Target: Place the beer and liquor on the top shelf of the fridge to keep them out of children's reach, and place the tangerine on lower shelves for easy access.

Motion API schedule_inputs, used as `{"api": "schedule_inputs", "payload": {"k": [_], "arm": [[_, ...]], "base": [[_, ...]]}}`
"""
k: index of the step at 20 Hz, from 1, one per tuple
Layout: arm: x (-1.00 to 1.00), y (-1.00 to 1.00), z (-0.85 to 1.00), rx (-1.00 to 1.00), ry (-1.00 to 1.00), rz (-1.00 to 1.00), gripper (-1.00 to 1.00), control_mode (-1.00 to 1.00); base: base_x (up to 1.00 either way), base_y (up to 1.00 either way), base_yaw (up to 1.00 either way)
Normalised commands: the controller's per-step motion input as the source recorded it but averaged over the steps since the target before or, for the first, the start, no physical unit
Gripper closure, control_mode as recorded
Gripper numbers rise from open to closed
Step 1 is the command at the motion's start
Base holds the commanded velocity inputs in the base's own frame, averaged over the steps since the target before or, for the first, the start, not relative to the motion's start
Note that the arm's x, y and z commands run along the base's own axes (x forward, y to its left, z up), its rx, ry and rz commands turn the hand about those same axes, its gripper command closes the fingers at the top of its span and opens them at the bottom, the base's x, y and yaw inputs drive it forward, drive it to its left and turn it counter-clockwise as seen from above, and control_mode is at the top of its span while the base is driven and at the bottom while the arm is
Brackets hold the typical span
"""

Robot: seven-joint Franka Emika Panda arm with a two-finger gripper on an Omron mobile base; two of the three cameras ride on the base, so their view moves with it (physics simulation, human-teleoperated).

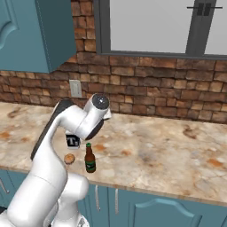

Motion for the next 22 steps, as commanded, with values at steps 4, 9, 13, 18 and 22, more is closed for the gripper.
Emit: {"api": "schedule_inputs", "payload": {"k": [4, 9, 13, 18, 22], "arm": [[-0.07, -0.44, -0.16, 0.10, -0.23, 0.36, -1.00, -1.00], [-0.16, -0.56, -0.18, 0.13, -0.17, 0.34, -1.00, -1.00], [-0.04, -0.33, -0.09, 0.20, -0.08, 0.17, -1.00, -1.00], [-0.15, -0.26, -0.23, 0.23, -0.11, 0.12, -1.00, -1.00], [-0.15, -0.18, -0.32, 0.26, -0.10, 0.03, -1.00, -1.00]], "base": [[0.00, 0.00, 0.00], [0.00, 0.00, 0.00], [0.00, 0.00, 0.00], [0.00, 0.00, 0.00], [0.00, 0.00, 0.00]]}}
